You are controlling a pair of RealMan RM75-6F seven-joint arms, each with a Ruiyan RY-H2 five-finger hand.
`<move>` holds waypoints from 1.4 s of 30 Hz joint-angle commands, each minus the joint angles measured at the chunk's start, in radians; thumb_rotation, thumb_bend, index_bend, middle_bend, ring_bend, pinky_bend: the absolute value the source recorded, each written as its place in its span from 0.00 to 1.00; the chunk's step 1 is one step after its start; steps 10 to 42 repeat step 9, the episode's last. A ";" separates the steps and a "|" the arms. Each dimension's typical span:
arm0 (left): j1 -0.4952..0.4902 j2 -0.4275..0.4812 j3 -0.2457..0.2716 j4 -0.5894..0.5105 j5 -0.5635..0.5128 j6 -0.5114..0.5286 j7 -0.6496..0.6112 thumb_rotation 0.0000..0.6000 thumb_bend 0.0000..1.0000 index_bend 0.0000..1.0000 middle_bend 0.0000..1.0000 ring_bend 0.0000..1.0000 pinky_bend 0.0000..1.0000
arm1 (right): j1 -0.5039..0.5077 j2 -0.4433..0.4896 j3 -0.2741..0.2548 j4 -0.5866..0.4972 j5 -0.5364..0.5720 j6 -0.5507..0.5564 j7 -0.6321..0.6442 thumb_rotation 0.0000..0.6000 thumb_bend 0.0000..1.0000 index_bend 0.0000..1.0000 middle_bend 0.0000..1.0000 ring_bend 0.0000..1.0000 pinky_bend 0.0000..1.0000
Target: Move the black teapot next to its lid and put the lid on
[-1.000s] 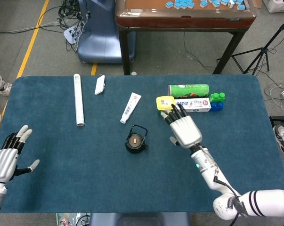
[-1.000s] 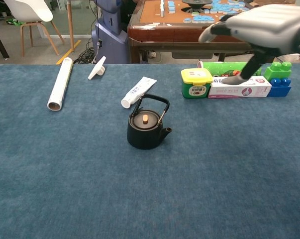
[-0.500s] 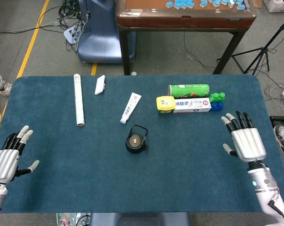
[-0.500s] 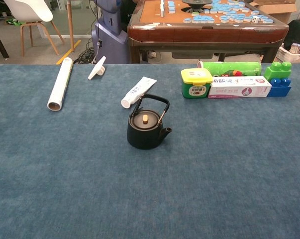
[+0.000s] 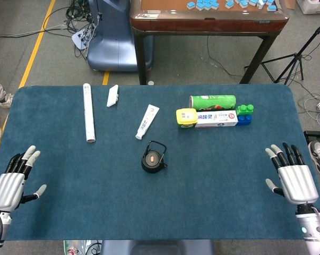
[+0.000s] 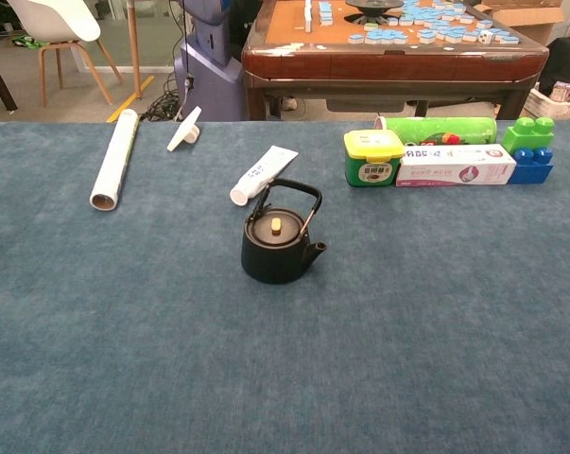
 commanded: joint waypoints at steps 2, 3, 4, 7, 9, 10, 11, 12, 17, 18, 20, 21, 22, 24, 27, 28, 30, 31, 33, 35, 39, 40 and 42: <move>0.002 0.000 0.003 -0.007 0.005 0.002 0.006 0.99 0.24 0.00 0.00 0.00 0.01 | -0.026 -0.008 0.008 0.019 -0.044 -0.005 0.014 1.00 0.25 0.15 0.16 0.00 0.06; 0.003 -0.001 0.005 -0.009 0.006 0.002 0.007 0.99 0.24 0.00 0.00 0.00 0.01 | -0.029 -0.005 0.008 0.020 -0.057 -0.015 0.023 1.00 0.25 0.15 0.16 0.00 0.06; 0.004 -0.001 0.006 -0.011 0.006 0.002 0.007 0.99 0.24 0.00 0.00 0.00 0.01 | -0.030 -0.002 0.009 0.021 -0.067 -0.021 0.031 1.00 0.25 0.15 0.16 0.00 0.06; 0.005 -0.001 0.007 -0.014 0.006 0.001 0.010 0.98 0.24 0.00 0.00 0.00 0.01 | -0.035 0.005 0.021 0.020 -0.081 -0.037 0.038 1.00 0.25 0.15 0.16 0.00 0.06; 0.006 0.000 0.007 -0.016 0.006 0.002 0.011 0.99 0.24 0.00 0.00 0.00 0.01 | -0.040 0.006 0.032 0.018 -0.084 -0.046 0.034 1.00 0.25 0.15 0.16 0.00 0.06; 0.006 0.000 0.007 -0.016 0.006 0.002 0.011 0.99 0.24 0.00 0.00 0.00 0.01 | -0.040 0.006 0.032 0.018 -0.084 -0.046 0.034 1.00 0.25 0.15 0.16 0.00 0.06; 0.006 0.000 0.007 -0.016 0.006 0.002 0.011 0.99 0.24 0.00 0.00 0.00 0.01 | -0.040 0.006 0.032 0.018 -0.084 -0.046 0.034 1.00 0.25 0.15 0.16 0.00 0.06; 0.006 0.000 0.007 -0.016 0.006 0.002 0.011 0.99 0.24 0.00 0.00 0.00 0.01 | -0.040 0.006 0.032 0.018 -0.084 -0.046 0.034 1.00 0.25 0.15 0.16 0.00 0.06; 0.006 0.000 0.007 -0.016 0.006 0.002 0.011 0.99 0.24 0.00 0.00 0.00 0.01 | -0.040 0.006 0.032 0.018 -0.084 -0.046 0.034 1.00 0.25 0.15 0.16 0.00 0.06; 0.006 0.000 0.007 -0.016 0.006 0.002 0.011 0.99 0.24 0.00 0.00 0.00 0.01 | -0.040 0.006 0.032 0.018 -0.084 -0.046 0.034 1.00 0.25 0.15 0.16 0.00 0.06; 0.006 0.000 0.007 -0.016 0.006 0.002 0.011 0.99 0.24 0.00 0.00 0.00 0.01 | -0.040 0.006 0.032 0.018 -0.084 -0.046 0.034 1.00 0.25 0.15 0.16 0.00 0.06; 0.006 0.000 0.007 -0.016 0.006 0.002 0.011 0.99 0.24 0.00 0.00 0.00 0.01 | -0.040 0.006 0.032 0.018 -0.084 -0.046 0.034 1.00 0.25 0.15 0.16 0.00 0.06; 0.006 0.000 0.007 -0.016 0.006 0.002 0.011 0.99 0.24 0.00 0.00 0.00 0.01 | -0.040 0.006 0.032 0.018 -0.084 -0.046 0.034 1.00 0.25 0.15 0.16 0.00 0.06; 0.006 0.000 0.007 -0.016 0.006 0.002 0.011 0.99 0.24 0.00 0.00 0.00 0.01 | -0.040 0.006 0.032 0.018 -0.084 -0.046 0.034 1.00 0.25 0.15 0.16 0.00 0.06; 0.006 0.000 0.007 -0.016 0.006 0.002 0.011 0.99 0.24 0.00 0.00 0.00 0.01 | -0.040 0.006 0.032 0.018 -0.084 -0.046 0.034 1.00 0.25 0.15 0.16 0.00 0.06; 0.006 0.000 0.007 -0.016 0.006 0.002 0.011 0.99 0.24 0.00 0.00 0.00 0.01 | -0.040 0.006 0.032 0.018 -0.084 -0.046 0.034 1.00 0.25 0.15 0.16 0.00 0.06; 0.006 0.000 0.007 -0.016 0.006 0.002 0.011 0.99 0.24 0.00 0.00 0.00 0.01 | -0.040 0.006 0.032 0.018 -0.084 -0.046 0.034 1.00 0.25 0.15 0.16 0.00 0.06; 0.006 0.000 0.007 -0.016 0.006 0.002 0.011 0.99 0.24 0.00 0.00 0.00 0.01 | -0.040 0.006 0.032 0.018 -0.084 -0.046 0.034 1.00 0.25 0.15 0.16 0.00 0.06; 0.006 0.000 0.007 -0.016 0.006 0.002 0.011 0.99 0.24 0.00 0.00 0.00 0.01 | -0.040 0.006 0.032 0.018 -0.084 -0.046 0.034 1.00 0.25 0.15 0.16 0.00 0.06; 0.006 0.000 0.007 -0.016 0.006 0.002 0.011 0.99 0.24 0.00 0.00 0.00 0.01 | -0.040 0.006 0.032 0.018 -0.084 -0.046 0.034 1.00 0.25 0.15 0.16 0.00 0.06; 0.006 0.000 0.007 -0.016 0.006 0.002 0.011 0.99 0.24 0.00 0.00 0.00 0.01 | -0.040 0.006 0.032 0.018 -0.084 -0.046 0.034 1.00 0.25 0.15 0.16 0.00 0.06; 0.006 0.000 0.007 -0.016 0.006 0.002 0.011 0.99 0.24 0.00 0.00 0.00 0.01 | -0.040 0.006 0.032 0.018 -0.084 -0.046 0.034 1.00 0.25 0.15 0.16 0.00 0.06; 0.006 0.000 0.007 -0.016 0.006 0.002 0.011 0.99 0.24 0.00 0.00 0.00 0.01 | -0.040 0.006 0.032 0.018 -0.084 -0.046 0.034 1.00 0.25 0.15 0.16 0.00 0.06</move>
